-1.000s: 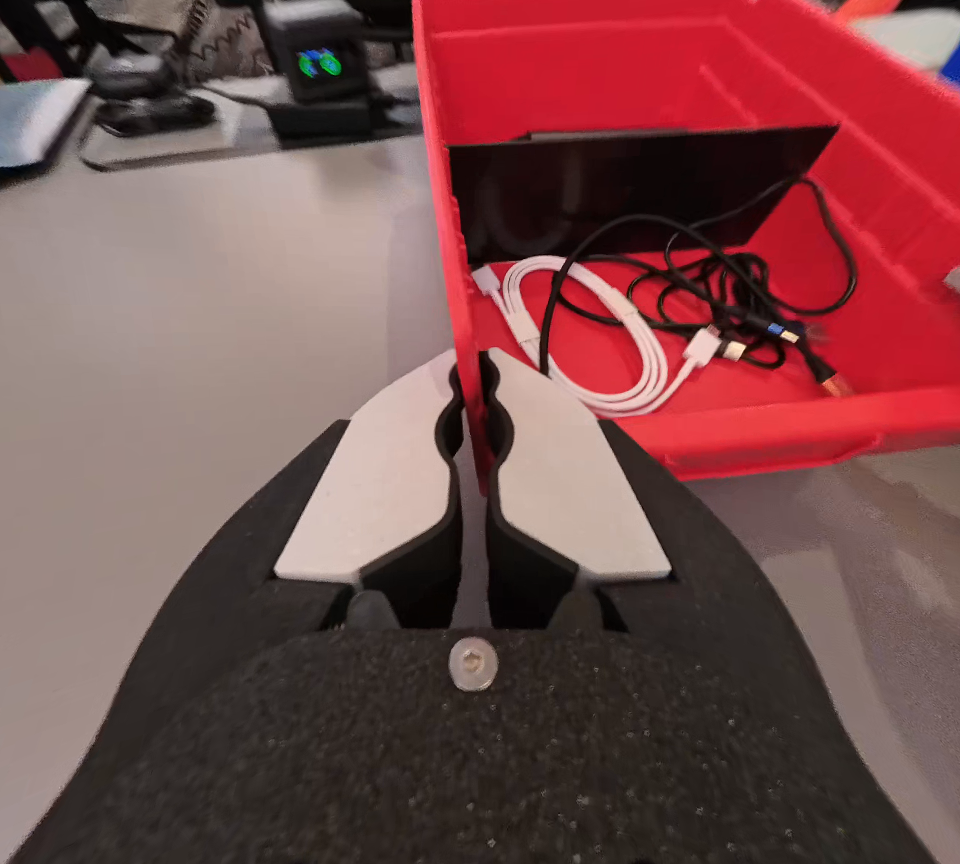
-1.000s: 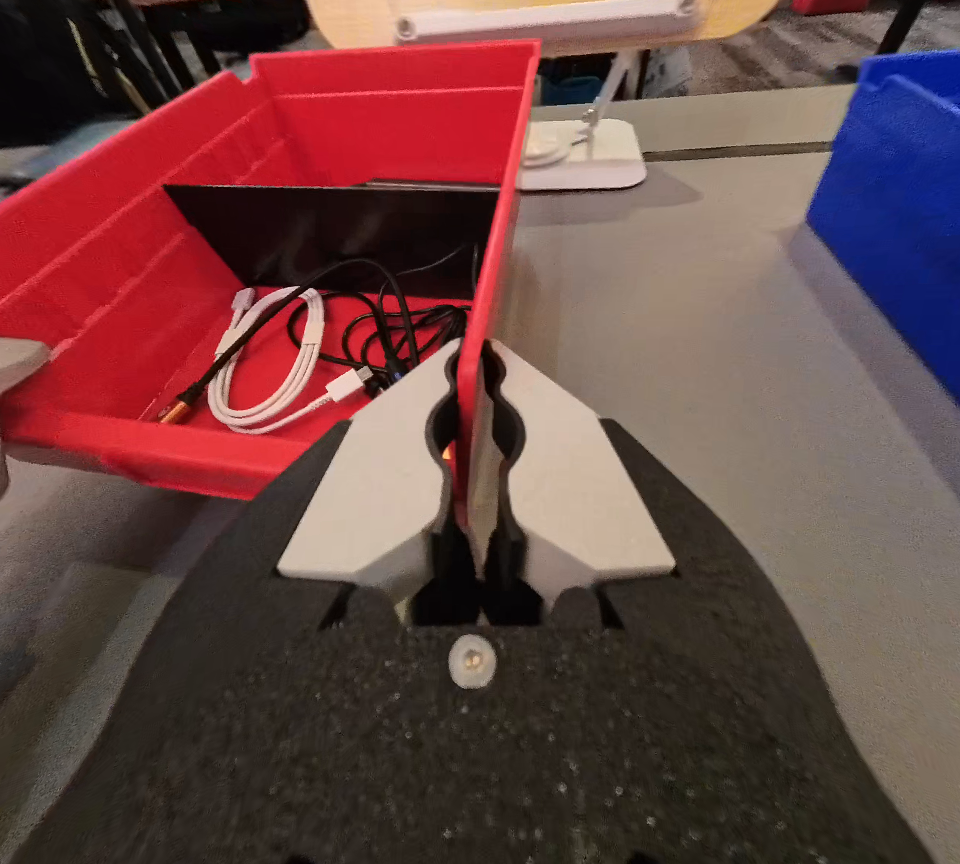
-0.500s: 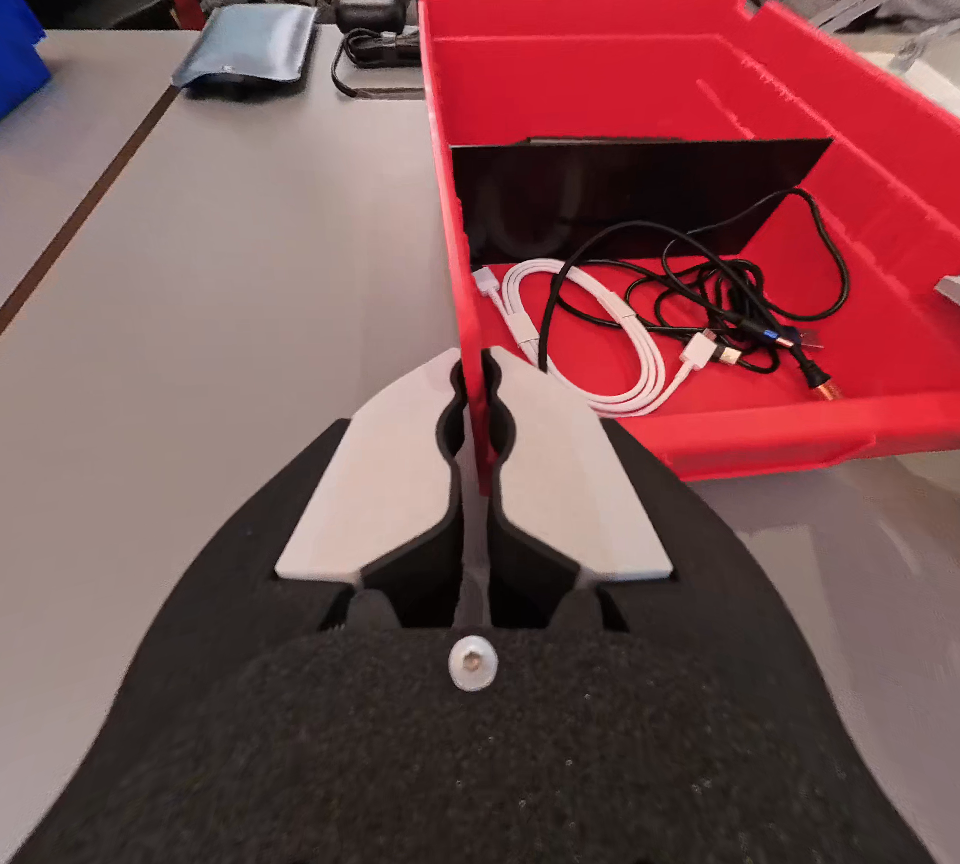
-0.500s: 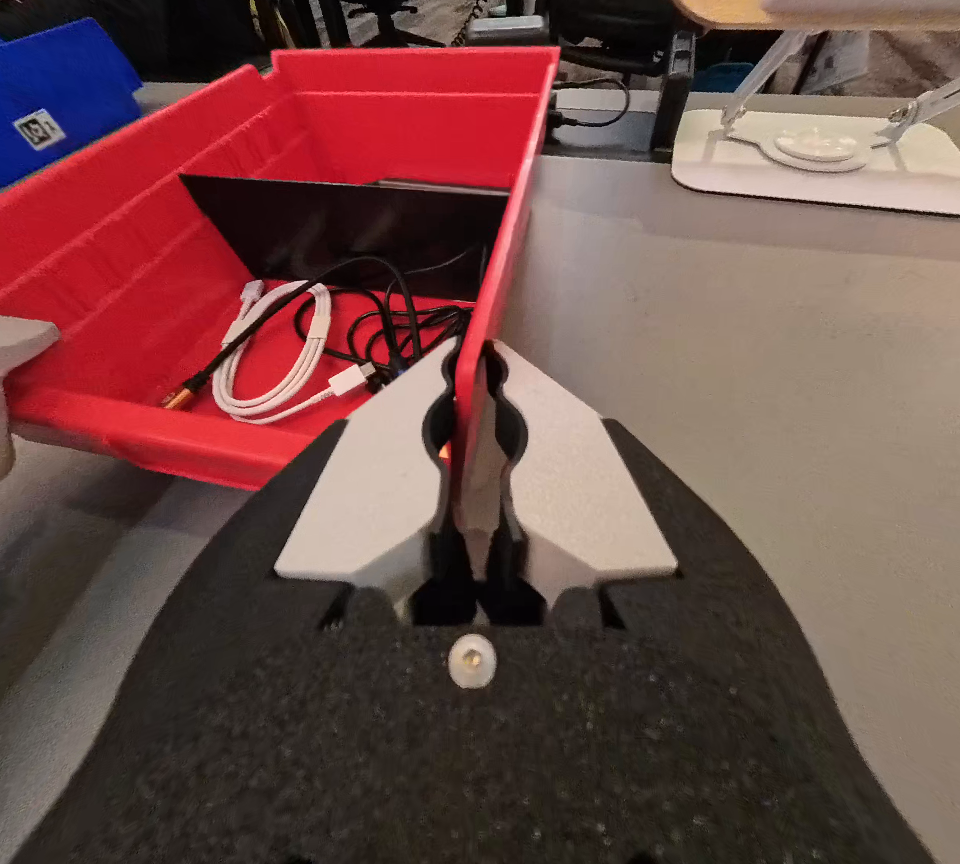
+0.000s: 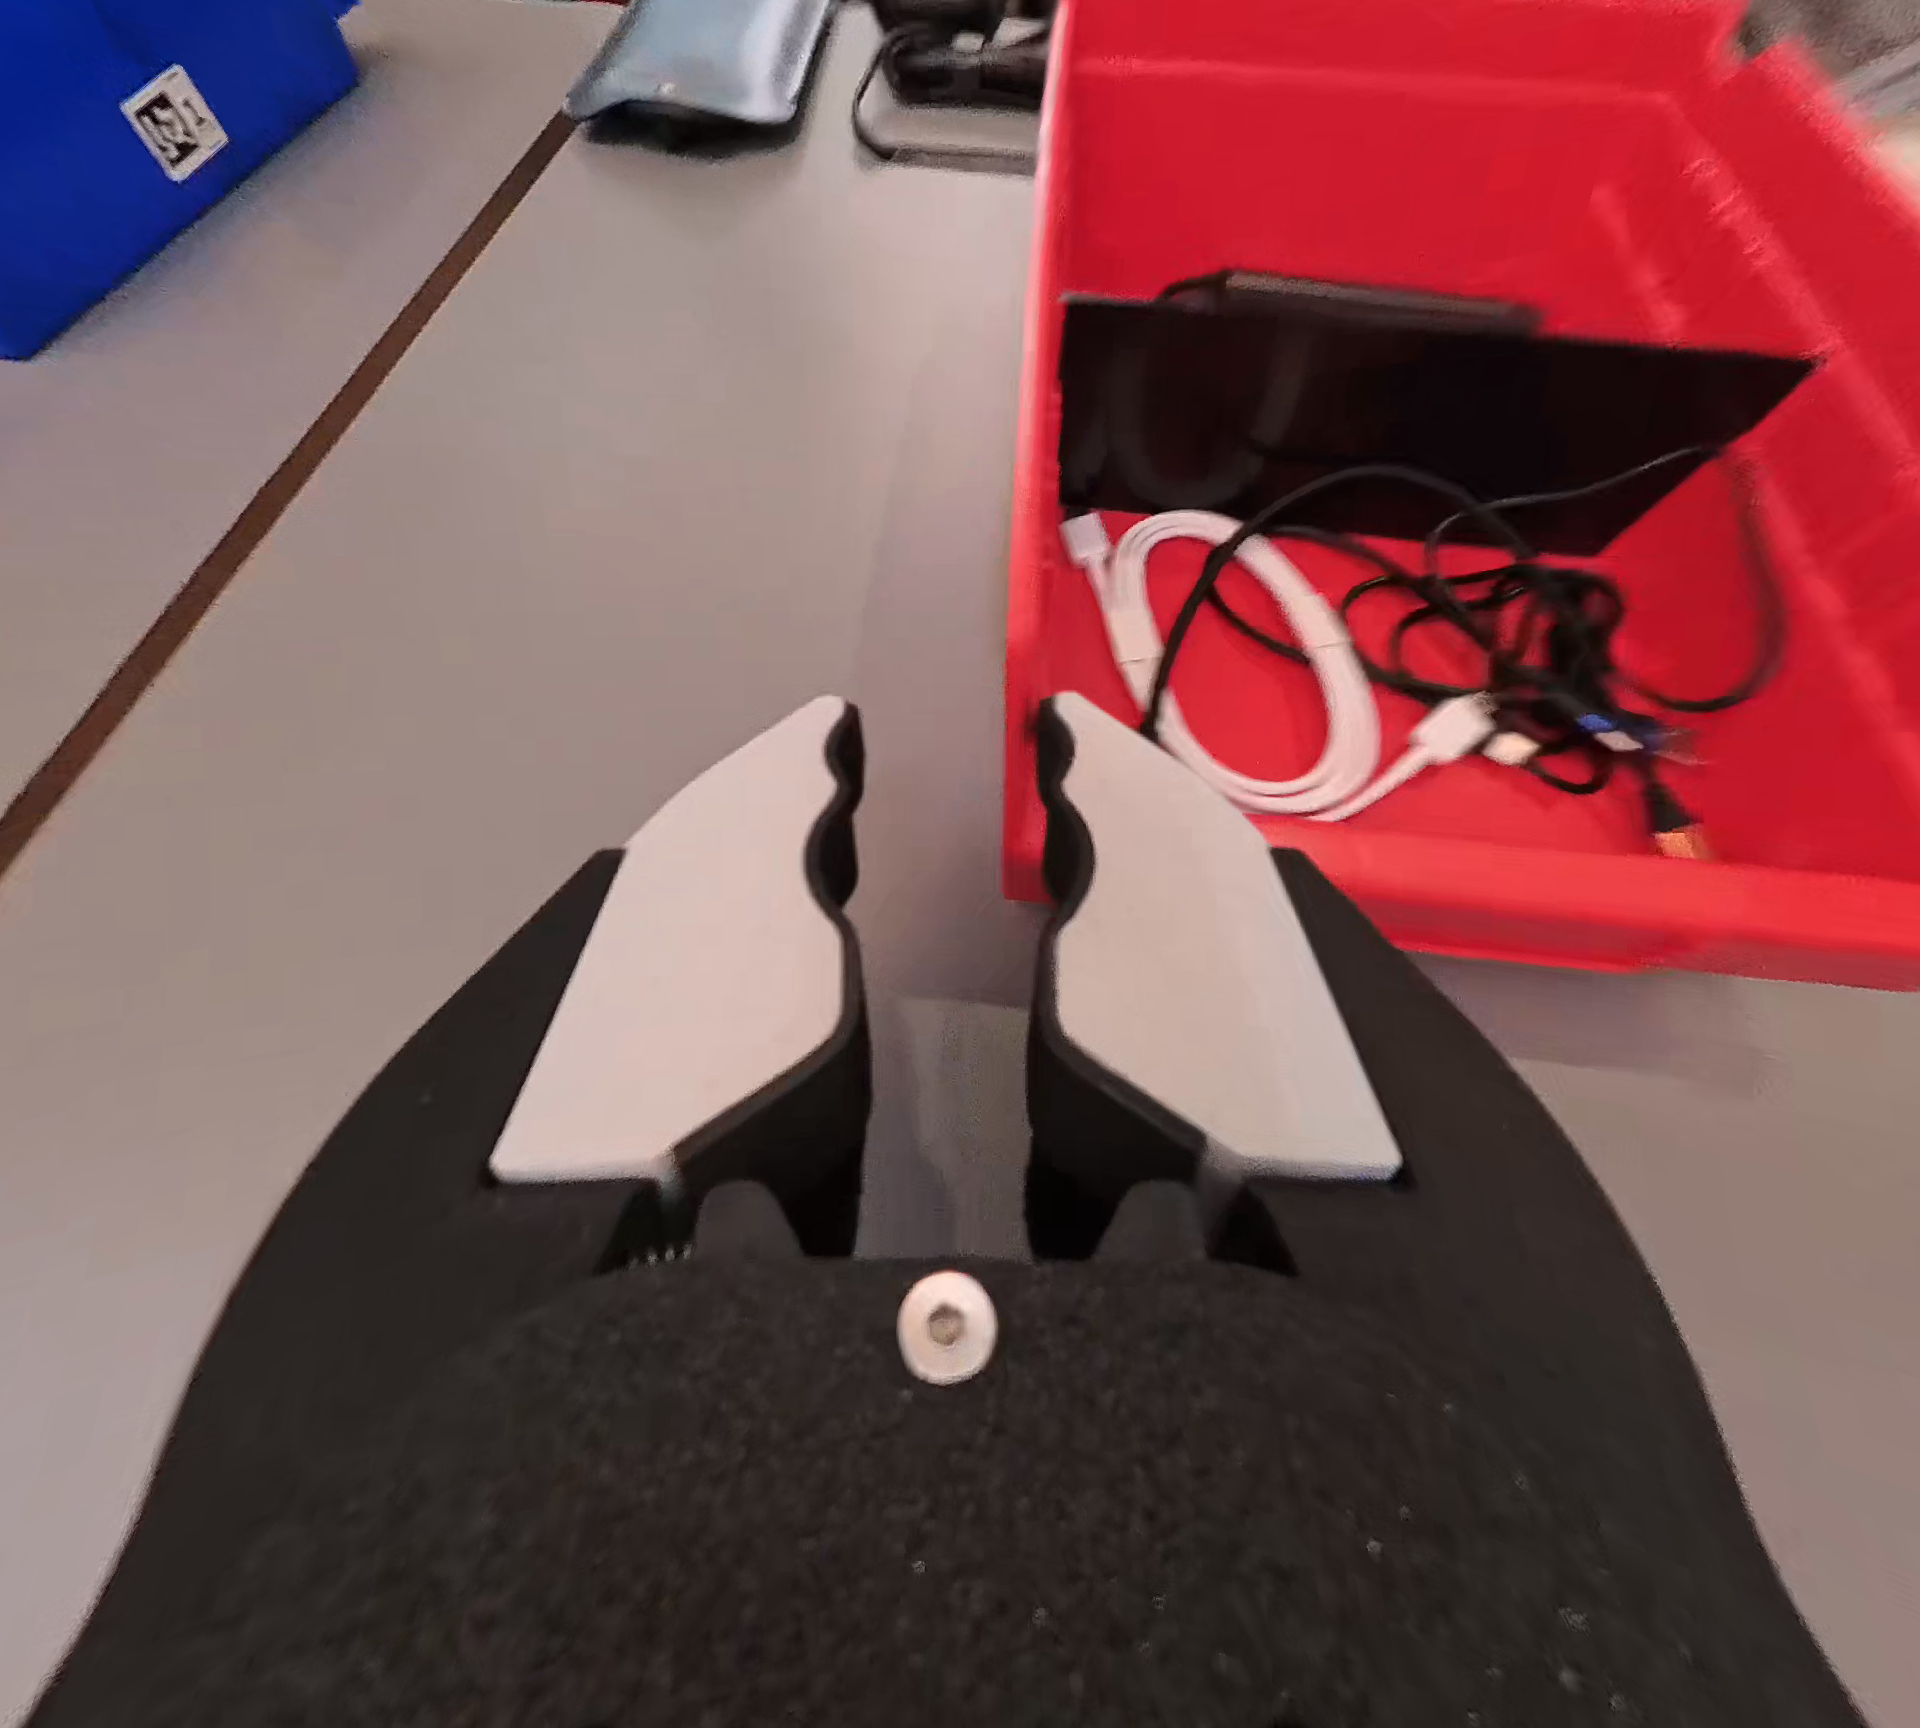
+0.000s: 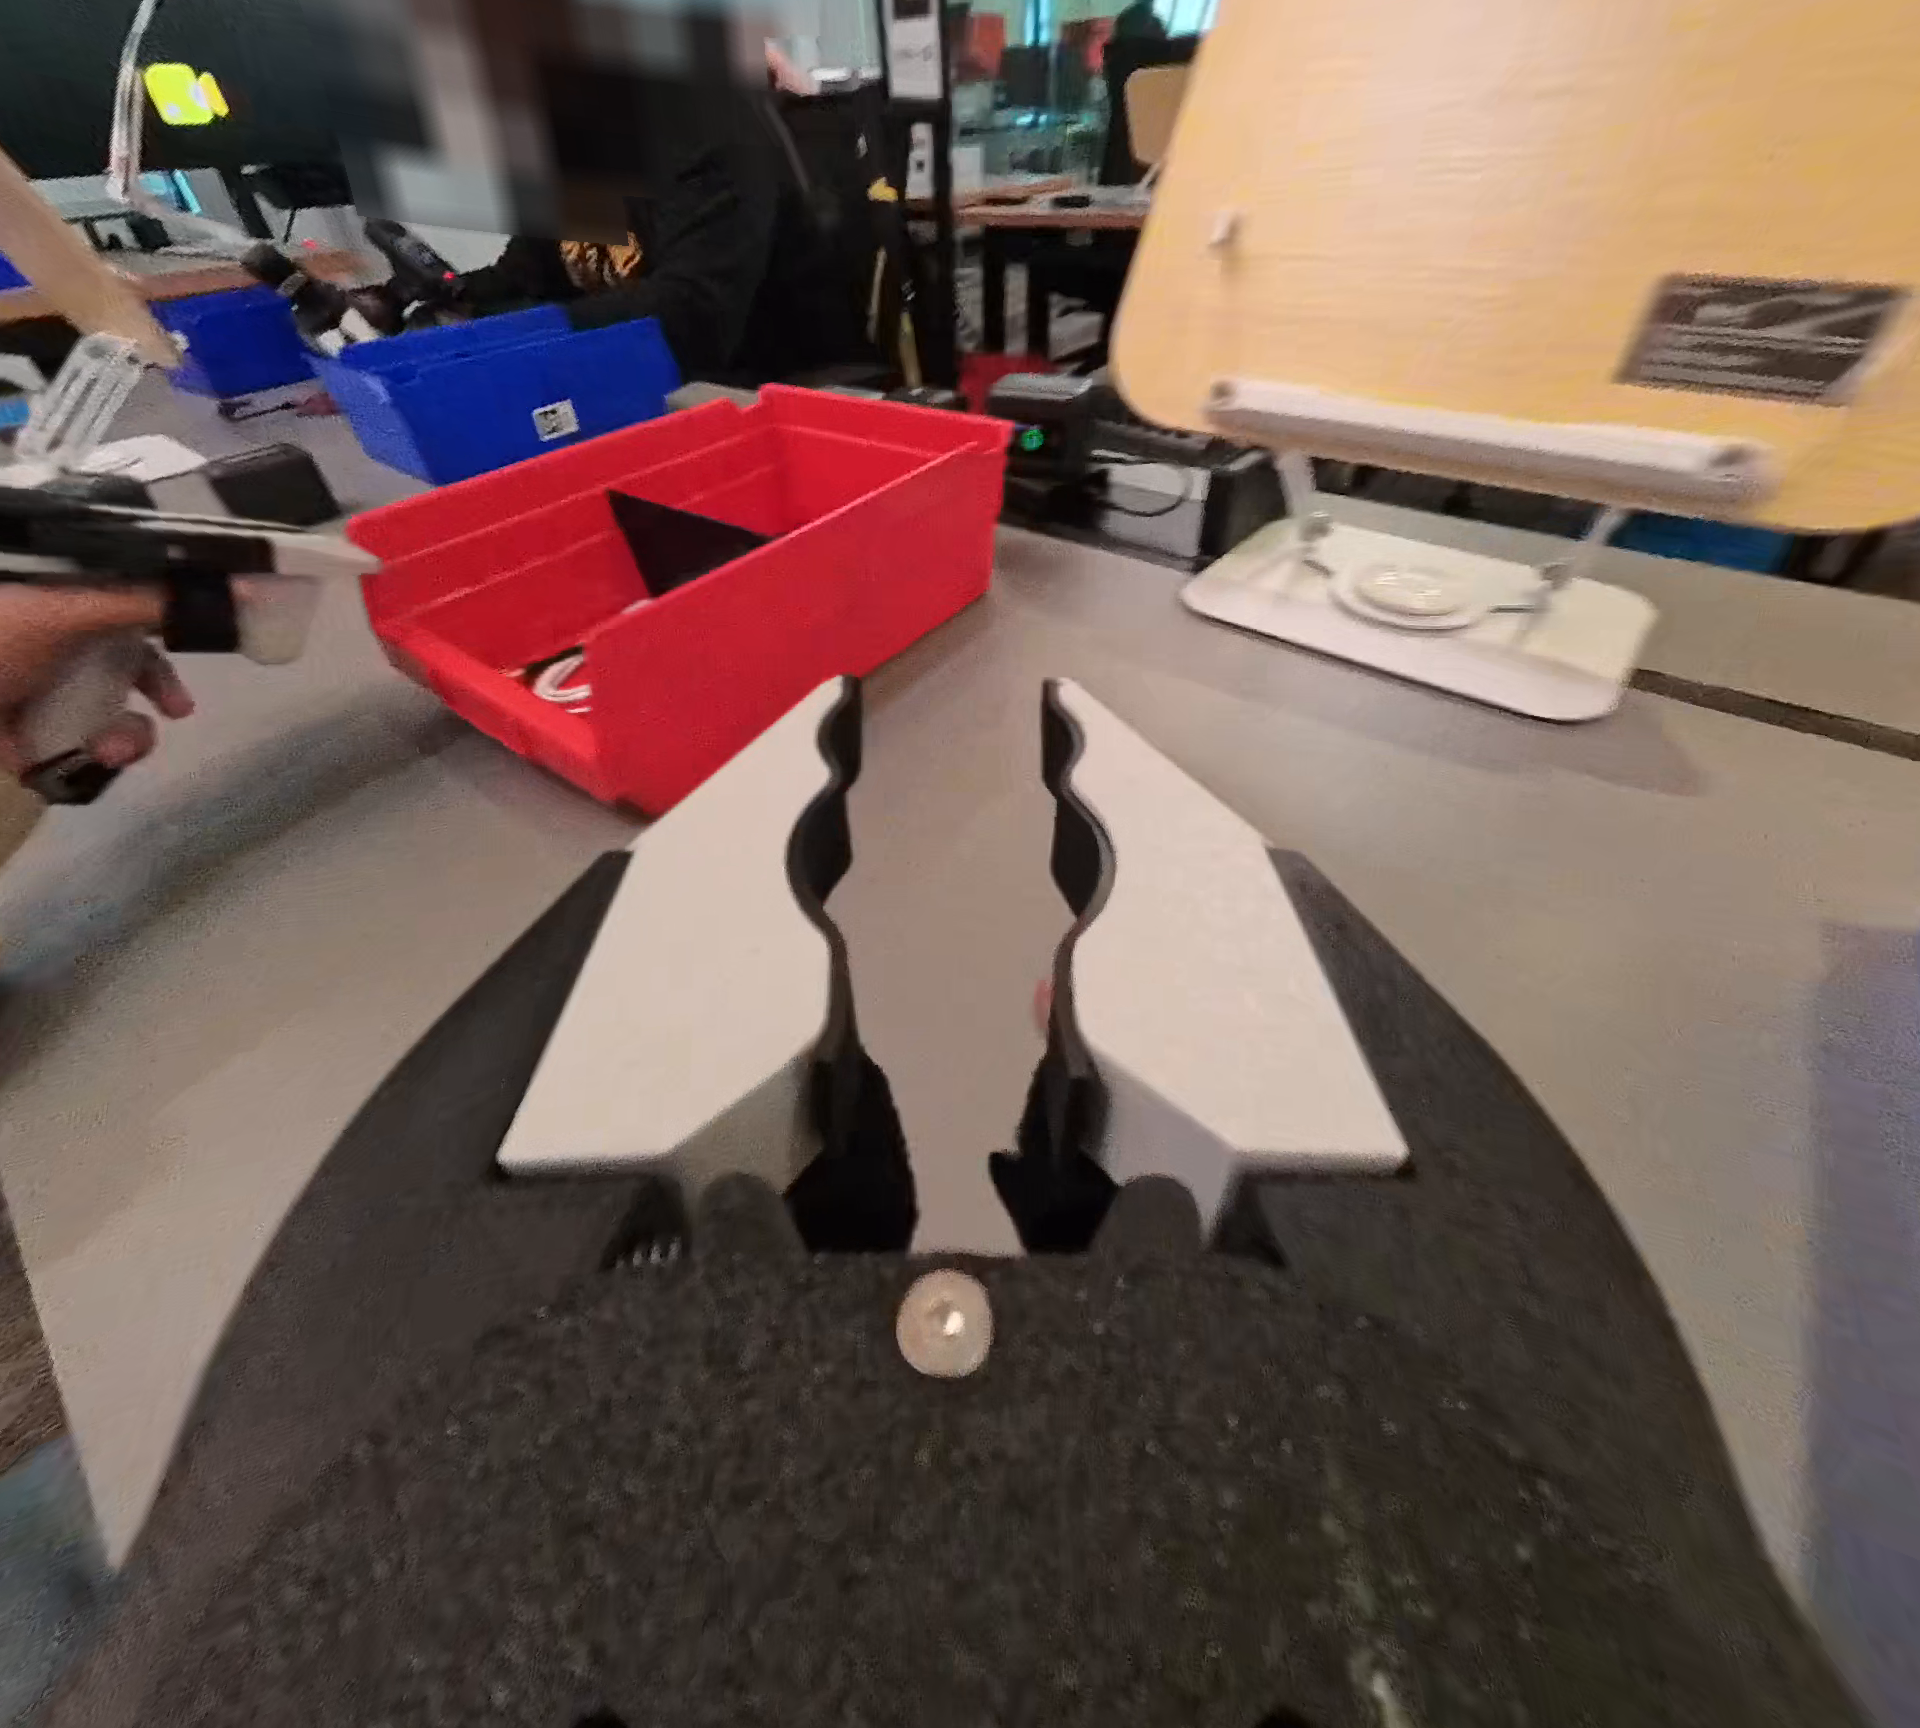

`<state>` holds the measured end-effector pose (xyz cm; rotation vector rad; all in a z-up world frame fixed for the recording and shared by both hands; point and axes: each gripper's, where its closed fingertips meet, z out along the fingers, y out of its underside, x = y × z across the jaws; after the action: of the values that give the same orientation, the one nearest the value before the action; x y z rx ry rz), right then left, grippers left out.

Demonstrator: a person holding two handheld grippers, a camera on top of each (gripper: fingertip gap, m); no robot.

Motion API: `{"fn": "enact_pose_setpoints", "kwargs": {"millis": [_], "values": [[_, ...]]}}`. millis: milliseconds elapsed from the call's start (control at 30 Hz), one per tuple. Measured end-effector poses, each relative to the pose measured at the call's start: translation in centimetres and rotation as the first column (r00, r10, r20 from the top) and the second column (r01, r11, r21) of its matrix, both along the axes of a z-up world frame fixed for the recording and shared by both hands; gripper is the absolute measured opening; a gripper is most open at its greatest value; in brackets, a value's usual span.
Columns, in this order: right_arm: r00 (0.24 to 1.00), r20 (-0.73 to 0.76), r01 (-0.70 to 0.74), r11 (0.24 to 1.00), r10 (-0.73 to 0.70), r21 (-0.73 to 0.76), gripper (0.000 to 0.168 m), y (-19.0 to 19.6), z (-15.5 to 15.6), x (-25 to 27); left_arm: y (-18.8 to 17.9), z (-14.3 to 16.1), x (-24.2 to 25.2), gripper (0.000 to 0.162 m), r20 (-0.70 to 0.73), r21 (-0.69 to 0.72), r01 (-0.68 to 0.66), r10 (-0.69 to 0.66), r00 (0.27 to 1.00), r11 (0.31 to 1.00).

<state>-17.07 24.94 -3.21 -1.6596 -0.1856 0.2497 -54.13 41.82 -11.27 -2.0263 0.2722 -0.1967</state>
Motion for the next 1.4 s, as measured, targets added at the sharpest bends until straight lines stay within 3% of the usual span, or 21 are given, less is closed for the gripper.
{"fn": "enact_pose_setpoints", "kwargs": {"millis": [33, 67, 167, 233, 333, 433, 533, 667, 800, 933, 1000, 1067, 1200, 1333, 1400], "values": [[0.999, -0.005, 0.045, 0.999, -0.045, 0.017, 0.018, -1.9, 0.4, 3.4, -0.7, 1.0, 0.2, 0.027, 0.048, 0.016, 0.023, -0.024, 0.999, 1.0], [0.993, -0.027, 0.115, 0.993, -0.115, 0.02, 0.014, -3.8, 0.6, 7.2, -1.3, 2.0, 0.2, 0.025, 0.083, 0.047, 0.027, -0.031, 0.996, 0.999], [0.952, -0.08, 0.292, 0.956, -0.294, -0.039, 0.015, -9.6, -0.7, 17.0, -3.5, 4.4, 0.2, 0.022, 0.098, 0.142, -0.001, -0.013, 0.995, 0.99], [0.902, -0.071, 0.42, 0.903, -0.426, -0.092, 0.02, -13.1, -3.3, 22.3, -6.4, 4.0, 2.5, 0.016, 0.138, 0.134, 0.051, -0.069, 0.988, 0.99], [0.844, -0.041, 0.522, 0.837, -0.534, -0.166, 0.02, -16.5, -6.8, 26.1, -10.7, 1.7, 6.8, 0.015, 0.197, 0.133, 0.137, -0.162, 0.967, 0.982], [0.801, 0.01, 0.592, 0.789, -0.599, -0.163, 0.025, -17.0, -7.3, 27.9, -12.5, 0.5, 10.8, 0.016, 0.191, 0.119, 0.31, -0.328, 0.925, 0.943], [0.802, 0.054, 0.595, 0.785, -0.595, -0.174, 0.025, -16.5, -7.7, 27.7, -11.9, 0.2, 12.3, 0.016, 0.112, 0.116, 0.383, -0.395, 0.912, 0.916], [0.796, 0.004, 0.594, 0.78, -0.605, -0.196, 0.025, -15.7, -8.1, 28.0, -10.9, -1.1, 12.5, 0.013, 0.062, 0.083, 0.371, -0.376, 0.924, 0.925], [0.78, 0.07, 0.623, 0.764, -0.622, -0.168, 0.026, -14.5, -7.8, 29.8, -10.6, -1.2, 13.4, 0.011, 0.129, 0.038, 0.37, -0.372, 0.919, 0.928], [0.778, 0.13, 0.626, 0.744, -0.615, -0.234, 0.028, -15.5, -9.9, 29.5, -9.8, -1.5, 13.5, 0.009, 0.125, 0.002, 0.331, -0.329, 0.936, 0.944], [0.782, 0.139, 0.622, 0.755, -0.607, -0.205, 0.028, -15.6, -8.8, 29.2, -9.4, -1.6, 13.7, 0.013, 0.155, -0.015, 0.339, -0.333, 0.93, 0.941], [0.798, 0.11, 0.602, 0.781, -0.592, -0.166, 0.028, -14.9, -7.5, 28.7, -9.4, -0.9, 14.3, 0.021, 0.214, 0.004, 0.378, -0.37, 0.904, 0.926], [0.854, -0.019, 0.501, 0.832, -0.52, -0.239, 0.029, -13.4, -8.5, 26.7, -9.2, -0.9, 14.0, 0.021, 0.182, 0.027, 0.386, -0.384, 0.905, 0.922], [0.863, 0.001, 0.495, 0.843, -0.506, -0.209, 0.028, -13.4, -7.9, 25.2, -9.6, -1.1, 14.1, 0.022, 0.281, -0.012, 0.401, -0.381, 0.881, 0.916], [0.89, -0.065, 0.422, 0.869, -0.452, -0.257, 0.028, -13.0, -8.0, 23.5, -9.8, -1.5, 14.2, 0.025, 0.311, -0.047, 0.404, -0.371, 0.875, 0.914]]}}
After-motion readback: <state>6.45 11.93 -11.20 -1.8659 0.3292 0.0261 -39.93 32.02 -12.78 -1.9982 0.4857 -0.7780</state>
